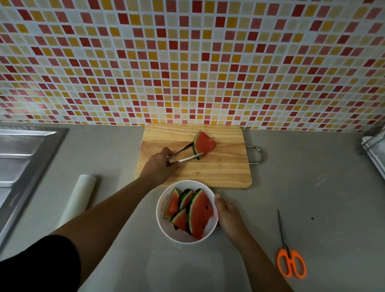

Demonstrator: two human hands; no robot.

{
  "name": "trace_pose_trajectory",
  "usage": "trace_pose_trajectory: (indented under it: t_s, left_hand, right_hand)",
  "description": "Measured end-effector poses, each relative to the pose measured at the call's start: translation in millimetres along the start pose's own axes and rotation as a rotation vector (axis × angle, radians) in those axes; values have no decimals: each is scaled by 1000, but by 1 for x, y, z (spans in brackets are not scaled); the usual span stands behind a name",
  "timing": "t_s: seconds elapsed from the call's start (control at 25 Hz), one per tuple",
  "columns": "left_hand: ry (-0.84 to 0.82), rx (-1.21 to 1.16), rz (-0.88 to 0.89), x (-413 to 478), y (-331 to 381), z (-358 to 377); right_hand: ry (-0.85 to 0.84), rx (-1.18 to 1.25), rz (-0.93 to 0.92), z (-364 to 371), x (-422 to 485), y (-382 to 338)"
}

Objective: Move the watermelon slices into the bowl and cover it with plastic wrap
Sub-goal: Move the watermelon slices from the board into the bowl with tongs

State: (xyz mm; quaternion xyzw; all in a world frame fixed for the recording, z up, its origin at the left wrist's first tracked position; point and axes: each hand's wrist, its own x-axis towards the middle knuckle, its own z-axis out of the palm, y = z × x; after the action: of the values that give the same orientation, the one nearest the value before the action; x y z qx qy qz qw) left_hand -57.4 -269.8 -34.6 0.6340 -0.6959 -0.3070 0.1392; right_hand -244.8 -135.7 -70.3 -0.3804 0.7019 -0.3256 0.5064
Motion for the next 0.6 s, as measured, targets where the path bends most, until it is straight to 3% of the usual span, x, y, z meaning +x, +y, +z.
trace_pose_trajectory:
  t_s: [0.32, 0.6]
  left_hand:
    - [-104, 68, 30, -1, 6, 18]
    - [-133, 285, 31, 18, 19, 9]
  right_hand:
    - [-8, 11, -4, -1, 1, 0]
    - [-6, 18, 12, -1, 4, 0]
